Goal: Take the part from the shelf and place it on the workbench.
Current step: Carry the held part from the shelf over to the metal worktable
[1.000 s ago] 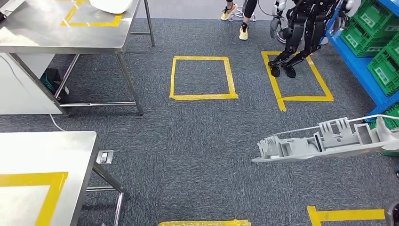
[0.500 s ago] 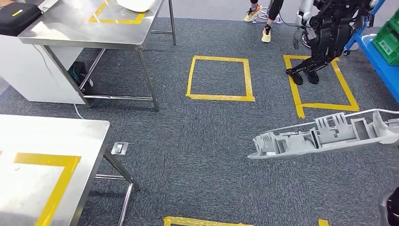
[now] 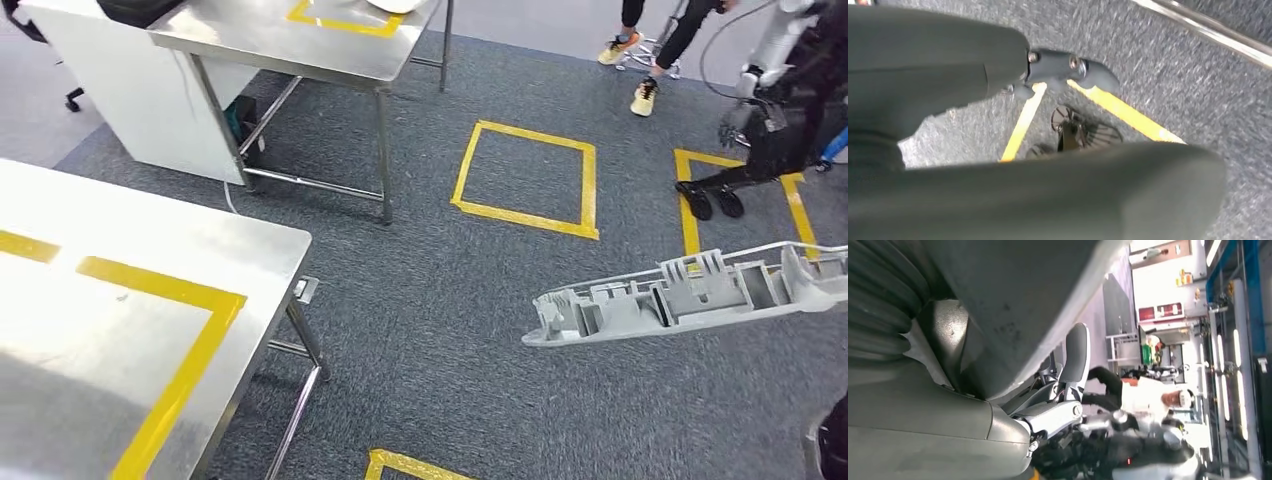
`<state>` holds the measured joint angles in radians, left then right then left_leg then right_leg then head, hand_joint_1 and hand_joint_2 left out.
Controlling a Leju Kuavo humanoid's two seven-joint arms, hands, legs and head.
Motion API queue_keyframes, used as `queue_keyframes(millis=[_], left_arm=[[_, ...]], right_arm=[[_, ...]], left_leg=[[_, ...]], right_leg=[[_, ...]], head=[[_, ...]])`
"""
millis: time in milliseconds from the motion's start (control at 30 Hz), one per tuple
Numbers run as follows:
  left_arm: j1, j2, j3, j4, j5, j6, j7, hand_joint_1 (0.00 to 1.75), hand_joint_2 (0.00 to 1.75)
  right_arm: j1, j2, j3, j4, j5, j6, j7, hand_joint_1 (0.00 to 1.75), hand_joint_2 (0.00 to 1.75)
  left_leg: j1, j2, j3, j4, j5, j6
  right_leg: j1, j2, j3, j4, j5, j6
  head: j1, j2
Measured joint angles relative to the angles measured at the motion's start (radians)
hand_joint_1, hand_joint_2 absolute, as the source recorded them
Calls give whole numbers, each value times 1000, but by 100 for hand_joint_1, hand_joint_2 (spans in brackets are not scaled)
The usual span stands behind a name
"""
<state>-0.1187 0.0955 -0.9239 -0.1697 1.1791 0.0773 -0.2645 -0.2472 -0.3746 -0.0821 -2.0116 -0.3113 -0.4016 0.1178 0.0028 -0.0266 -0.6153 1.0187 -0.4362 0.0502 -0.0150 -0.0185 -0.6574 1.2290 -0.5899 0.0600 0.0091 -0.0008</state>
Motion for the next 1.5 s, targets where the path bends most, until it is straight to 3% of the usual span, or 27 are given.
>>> queue_keyframes(millis=[33, 67, 100, 133, 200, 267, 333, 367, 400, 467, 500, 567, 600, 633, 700, 733, 767, 867, 933, 1000, 1067, 1400, 1500], left_arm=[[0, -2, 0, 0, 0, 0, 0, 0, 0], [0, -3, 0, 0, 0, 0, 0, 0, 0], [0, -3, 0, 0, -1, 0, 0, 0, 0], [1, -3, 0, 0, -1, 0, 0, 0, 0], [1, -4, 0, 0, -3, -1, -1, 0, 0], [0, -3, 1, 0, -4, -3, -2, 0, 0], [2, -1, 1, 0, -5, -5, -4, 0, 0], [4, 0, 1, 1, -6, -5, -4, 0, 0], [5, 1, 1, 1, -7, -6, -4, 0, 0], [4, 1, 1, 1, -7, -6, -4, 0, 0], [2, 1, 1, 1, -8, -6, -4, 0, 0], [1, 1, 1, 1, -8, -6, -5, 0, 0], [2, 1, 1, 1, -8, -6, -5, 0, 0], [3, 2, 1, 1, -8, -6, -5, 0, 0], [2, 3, 1, 1, -8, -6, -6, 0, 0], [0, 3, 1, 1, -8, -6, -6, 0, 0], [-1, 3, 1, 1, -8, -7, -8, 0, 0], [2, 3, 1, 1, -8, -9, -10, 0, 0], [1, 3, 1, 1, -7, -11, -12, 0, 0], [-1, 2, 1, 0, -8, -14, -15, 0, 0], [-3, 2, 2, 0, -8, -15, -16, 0, 0], [-3, 2, 2, 0, -8, -15, -16, 0, 0], [-3, 2, 2, 0, -8, -15, -17, 0, 0]], right_arm=[[1, 0, 1, 1, 0, 0, 0, 175, 175], [2, 0, 2, 2, 0, 0, 0, 175, 175], [3, 0, 2, 3, 1, 0, 1, 175, 175], [2, 0, 3, 4, 3, 0, 1, 175, 175], [-2, 0, 3, 5, 8, 0, 0, 175, 175], [-7, 0, 3, 5, 17, -1, 0, 175, 175], [-15, 0, 4, 5, 26, -2, 1, 175, 175], [-20, 1, 5, 6, 30, -1, 2, 175, 175], [-24, 1, 6, 6, 32, 0, 3, 175, 175], [-29, 2, 8, 6, 35, 0, 5, 175, 175], [-29, 2, 9, 6, 35, 0, 6, 175, 175], [-29, 3, 11, 8, 36, 0, 7, 175, 175], [-29, 3, 11, 9, 36, 0, 8, 175, 175], [-29, 4, 12, 9, 36, 0, 8, 175, 175], [-31, 4, 12, 9, 38, 1, 8, 175, 175], [-34, 4, 12, 9, 42, 2, 11, 175, 175], [-39, 4, 14, 10, 47, 6, 15, 175, 175], [-66, 4, 26, 15, 71, 19, 34, 175, 175], [-86, 5, 39, 22, 86, 29, 43, 175, 175], [-106, 6, 52, 30, 98, 36, 49, 175, 175], [-114, 6, 59, 34, 101, 38, 51, 175, 175], [-114, 6, 59, 34, 101, 38, 51, 175, 175], [-118, 6, 62, 36, 104, 40, 51, 175, 175]], left_leg=[[-1, -15, -1, 1, 1, 1], [-1, -30, -2, 2, 1, 2], [-2, -45, -2, 4, 1, 2], [-2, -60, -2, 6, 1, 2], [-2, -87, -6, 10, 3, -1], [1, -111, -16, 11, 9, -11], [4, -131, -24, 6, 17, -26], [4, -119, -30, 9, 16, -31], [2, -92, -40, 25, 5, -35], [2, -18, -87, 116, -47, -42], [5, 4, -119, 182, -77, -46], [13, 18, -159, 270, -102, -55], [17, 22, -154, 263, -90, -60], [20, 30, -127, 218, -65, -64], [22, 63, -47, 85, -22, -67], [20, 74, -20, 40, -13, -63], [17, 77, -7, 19, -13, -58], [15, 46, -12, 19, -11, -36], [19, 24, -13, 18, -7, -25], [19, 5, -14, 17, -4, -19], [18, -3, -16, 17, -2, -16], [18, -3, -16, 17, -2, -16], [17, -8, -16, 17, -2, -15]], right_leg=[[0, 8, -28, 53, -14, 0], [0, 11, -42, 73, -9, -2], [1, 13, -37, 53, 14, -5], [1, 22, -14, -2, 50, -9], [-3, 68, 44, -136, 103, -19], [-3, 96, 76, -200, 113, -25], [-2, 75, 85, -210, 119, -32], [-3, 62, 90, -219, 124, -37], [-4, 48, 95, -228, 129, -43], [-5, 21, 101, -240, 134, -50], [-5, 7, 100, -241, 134, -52], [-6, -23, 99, -241, 132, -51], [-9, -37, 99, -240, 131, -48], [-11, -49, 99, -237, 129, -44], [-14, -72, 99, -225, 120, -28], [-13, -82, 98, -218, 115, -19], [-12, -90, 98, -213, 112, -11], [-15, -106, 99, -211, 108, 8], [-19, -66, 76, -162, 73, 15], [-19, -14, 29, -61, 20, 16], [-18, -1, 4, -7, -2, 15], [-18, -1, 3, -6, -3, 15], [-17, 2, -11, 23, -12, 14]], head=[[6, 0], [10, 0], [14, 0], [17, 0], [22, 0], [24, 0], [23, 0], [23, 0], [18, 0], [6, 0], [1, 0], [-4, 0], [-6, 0], [-9, 0], [-18, 0], [-20, 0], [-20, 0], [-13, 0], [-3, 0], [9, 0], [14, 0], [14, 0], [16, 0]])
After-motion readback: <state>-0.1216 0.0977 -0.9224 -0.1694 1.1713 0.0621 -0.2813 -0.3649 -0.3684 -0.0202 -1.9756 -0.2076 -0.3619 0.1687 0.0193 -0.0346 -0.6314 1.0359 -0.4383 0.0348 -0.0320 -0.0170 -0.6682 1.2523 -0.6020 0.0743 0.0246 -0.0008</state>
